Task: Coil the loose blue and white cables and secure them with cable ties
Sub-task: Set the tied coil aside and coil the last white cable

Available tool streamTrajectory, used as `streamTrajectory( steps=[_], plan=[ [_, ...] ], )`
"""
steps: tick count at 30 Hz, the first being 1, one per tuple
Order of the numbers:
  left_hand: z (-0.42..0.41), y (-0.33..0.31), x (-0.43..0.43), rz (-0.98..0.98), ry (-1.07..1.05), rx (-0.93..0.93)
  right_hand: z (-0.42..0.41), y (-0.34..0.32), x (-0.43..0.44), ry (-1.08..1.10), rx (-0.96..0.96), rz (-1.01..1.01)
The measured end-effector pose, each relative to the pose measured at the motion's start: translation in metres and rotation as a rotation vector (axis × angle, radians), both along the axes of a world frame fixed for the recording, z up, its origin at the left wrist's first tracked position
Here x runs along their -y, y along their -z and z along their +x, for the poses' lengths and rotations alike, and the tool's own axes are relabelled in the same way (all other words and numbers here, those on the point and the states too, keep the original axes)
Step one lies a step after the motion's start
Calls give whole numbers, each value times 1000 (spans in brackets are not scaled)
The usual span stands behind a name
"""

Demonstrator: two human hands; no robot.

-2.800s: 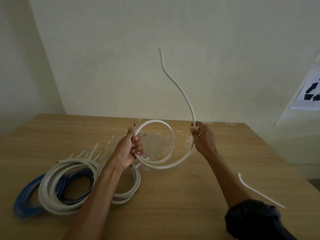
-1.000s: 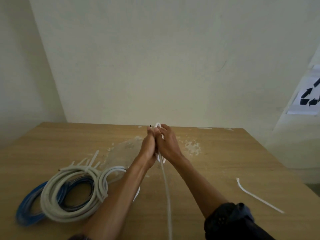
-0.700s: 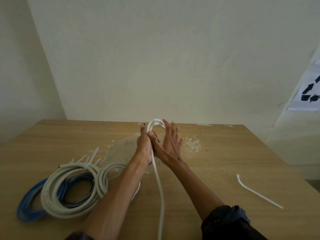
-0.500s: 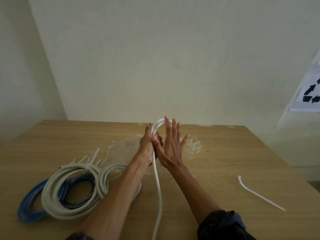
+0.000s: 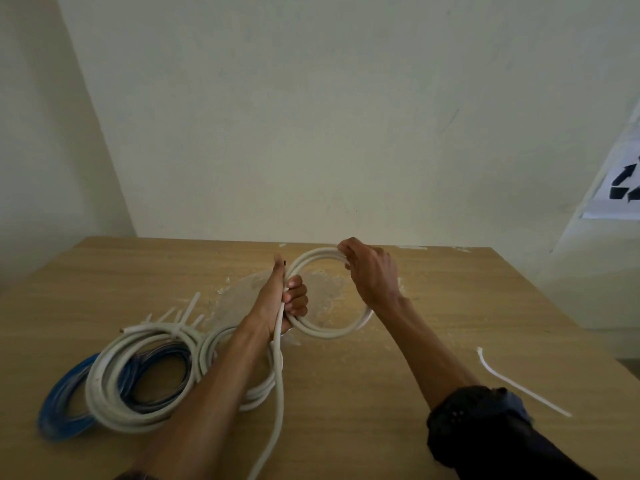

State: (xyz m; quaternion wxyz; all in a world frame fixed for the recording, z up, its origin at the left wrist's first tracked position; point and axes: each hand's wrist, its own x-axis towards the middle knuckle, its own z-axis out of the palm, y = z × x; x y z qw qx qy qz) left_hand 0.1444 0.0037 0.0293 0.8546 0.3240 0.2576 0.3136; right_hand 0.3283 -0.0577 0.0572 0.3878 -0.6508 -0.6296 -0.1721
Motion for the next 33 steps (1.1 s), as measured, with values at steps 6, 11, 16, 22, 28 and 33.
streamTrajectory(
  steps=[6, 11, 16, 22, 28, 33],
  plan=[
    [-4, 1, 4, 20, 67, -137, 2, -2, 7, 0, 262, -337],
    [-11, 1, 1, -68, 190, -106, 5, -11, 11, -6, 259, -514],
    [-17, -4, 0, -111, 236, -107, -7, -3, 24, 30, 627, -605],
    [-3, -14, 1, 34, 75, -195, 8, 1, 15, -151, -75, -438],
    [5, -24, 3, 171, -104, -171, -3, 13, 7, -216, -806, -130],
    [7, -36, 0, 60, -531, -8, -26, 11, 30, -338, -1110, -399]
  ],
)
